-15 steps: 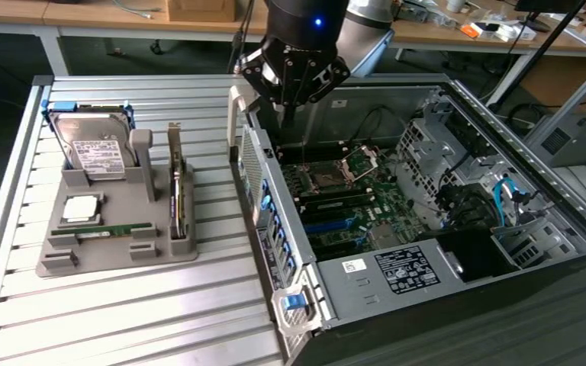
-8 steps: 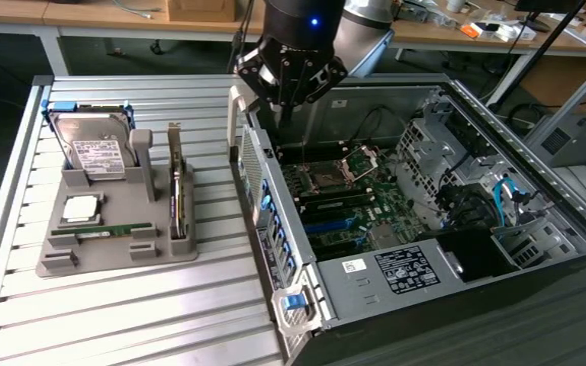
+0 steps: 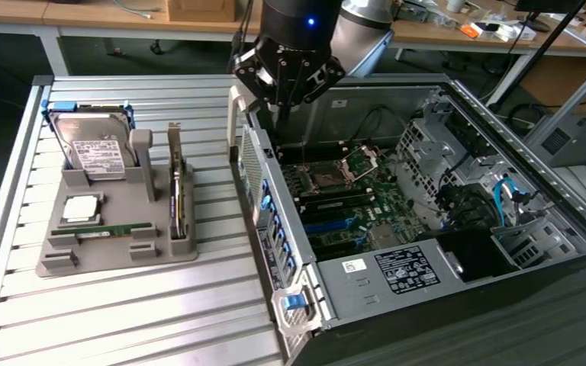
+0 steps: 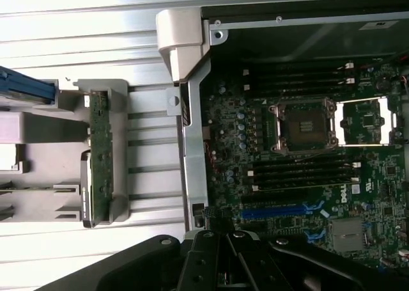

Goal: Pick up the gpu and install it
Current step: 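Reach for the gpu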

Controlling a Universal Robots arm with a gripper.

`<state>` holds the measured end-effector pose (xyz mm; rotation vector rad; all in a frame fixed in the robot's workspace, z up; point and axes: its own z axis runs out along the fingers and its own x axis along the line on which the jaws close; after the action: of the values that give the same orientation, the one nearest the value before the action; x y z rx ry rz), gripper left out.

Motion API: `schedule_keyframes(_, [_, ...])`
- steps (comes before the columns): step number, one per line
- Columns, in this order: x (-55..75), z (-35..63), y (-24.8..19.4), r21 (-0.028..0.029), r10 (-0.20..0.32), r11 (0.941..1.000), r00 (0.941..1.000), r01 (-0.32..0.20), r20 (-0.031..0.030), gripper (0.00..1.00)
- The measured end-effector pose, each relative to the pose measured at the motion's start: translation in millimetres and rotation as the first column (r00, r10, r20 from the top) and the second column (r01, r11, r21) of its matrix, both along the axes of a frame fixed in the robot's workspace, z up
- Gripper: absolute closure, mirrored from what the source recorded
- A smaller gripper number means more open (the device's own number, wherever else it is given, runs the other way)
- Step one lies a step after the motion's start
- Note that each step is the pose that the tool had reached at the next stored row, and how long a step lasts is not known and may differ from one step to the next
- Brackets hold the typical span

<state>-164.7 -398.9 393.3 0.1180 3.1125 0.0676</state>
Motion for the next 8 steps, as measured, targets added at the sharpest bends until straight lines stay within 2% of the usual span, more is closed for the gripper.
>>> schedule_keyframes(8, [-4.5, 0.0, 0.0, 0.0000, 0.000, 1.0000, 1.0000, 0.000, 0.0000, 0.89])
